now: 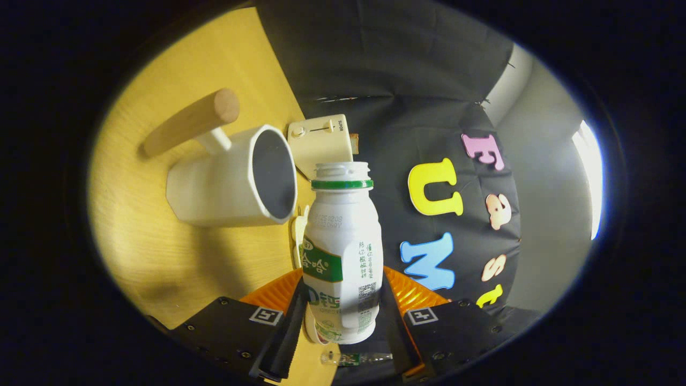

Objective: Take the bottle from table, then pour the juice into the cup, finally place the bottle on the coaster

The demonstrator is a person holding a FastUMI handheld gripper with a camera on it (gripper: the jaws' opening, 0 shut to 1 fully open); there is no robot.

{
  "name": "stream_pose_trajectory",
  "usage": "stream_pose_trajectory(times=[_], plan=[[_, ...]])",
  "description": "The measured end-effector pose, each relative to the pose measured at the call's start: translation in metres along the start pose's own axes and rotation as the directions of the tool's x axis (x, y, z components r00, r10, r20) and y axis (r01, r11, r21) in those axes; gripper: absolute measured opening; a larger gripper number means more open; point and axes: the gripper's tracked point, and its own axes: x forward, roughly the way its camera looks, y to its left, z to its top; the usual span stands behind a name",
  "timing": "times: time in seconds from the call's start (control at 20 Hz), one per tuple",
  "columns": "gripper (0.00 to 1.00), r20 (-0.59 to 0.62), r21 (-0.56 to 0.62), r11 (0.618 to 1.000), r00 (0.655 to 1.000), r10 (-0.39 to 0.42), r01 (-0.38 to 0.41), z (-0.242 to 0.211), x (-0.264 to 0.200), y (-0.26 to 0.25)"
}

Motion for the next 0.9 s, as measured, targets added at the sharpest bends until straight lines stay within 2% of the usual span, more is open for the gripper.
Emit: stream_pose_trajectory(times=[0.15,0.3,0.55,0.9], plan=[[0.69,0.012,0.162,0.985,0.998,0.055,-0.056,0.003,-0.009,0.004],[0.69,0.021,0.336,0.936,0.994,0.108,-0.109,0.002,-0.006,0.004],[0.7,0.019,0.576,0.809,0.991,0.132,-0.119,-0.02,0.003,-0.012],[0.69,-0.037,0.782,0.62,0.988,0.152,-0.066,-0.07,0.009,-0.022]])
